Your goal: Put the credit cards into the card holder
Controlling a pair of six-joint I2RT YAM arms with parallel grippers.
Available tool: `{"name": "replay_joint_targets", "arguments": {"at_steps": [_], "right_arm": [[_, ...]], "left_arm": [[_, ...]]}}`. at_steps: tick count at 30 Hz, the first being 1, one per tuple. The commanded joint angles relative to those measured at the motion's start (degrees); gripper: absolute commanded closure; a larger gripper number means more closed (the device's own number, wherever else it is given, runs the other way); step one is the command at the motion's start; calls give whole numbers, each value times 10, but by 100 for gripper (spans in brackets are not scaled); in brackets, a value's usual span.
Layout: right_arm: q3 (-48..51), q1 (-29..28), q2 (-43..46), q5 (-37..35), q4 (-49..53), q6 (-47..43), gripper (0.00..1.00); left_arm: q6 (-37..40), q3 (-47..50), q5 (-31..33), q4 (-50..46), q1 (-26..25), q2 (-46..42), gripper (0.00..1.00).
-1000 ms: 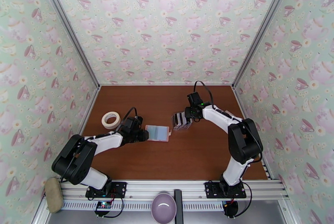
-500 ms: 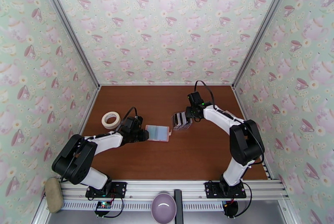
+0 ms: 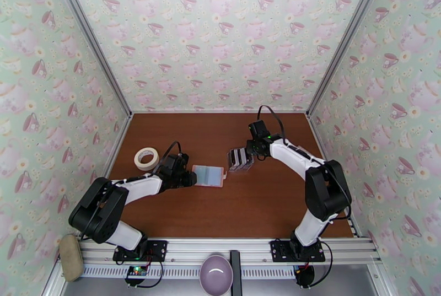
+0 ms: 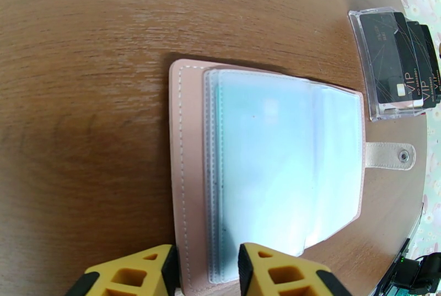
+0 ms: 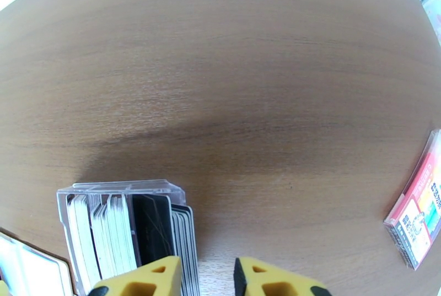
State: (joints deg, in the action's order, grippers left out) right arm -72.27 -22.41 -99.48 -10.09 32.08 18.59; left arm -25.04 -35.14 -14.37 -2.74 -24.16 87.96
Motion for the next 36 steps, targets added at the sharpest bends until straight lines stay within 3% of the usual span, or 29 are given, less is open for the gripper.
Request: {"name": "replay_joint_targets", "arguments": {"at_steps": [1, 3, 6, 9, 24, 36], "right_arm": [[-8, 3, 8, 11, 5, -6, 72], [-3, 3, 12, 22, -1, -6, 72], [2, 3, 14, 40, -11, -3, 60], [-4, 3, 2, 39, -9, -5, 59], [-21, 3, -42, 44, -14, -6, 59], [-24, 3, -31, -4, 7, -11, 60]], "left_arm": [[-2, 8, -19, -10, -2, 31, 63], [-2, 8, -18, -10, -2, 31, 63], [-2, 8, -20, -9, -1, 32, 63], [-2, 8, -23, -9, -1, 34, 63], [-3, 9, -26, -7, 2, 34, 63], [-3, 9, -29, -6, 3, 35, 63]]}}
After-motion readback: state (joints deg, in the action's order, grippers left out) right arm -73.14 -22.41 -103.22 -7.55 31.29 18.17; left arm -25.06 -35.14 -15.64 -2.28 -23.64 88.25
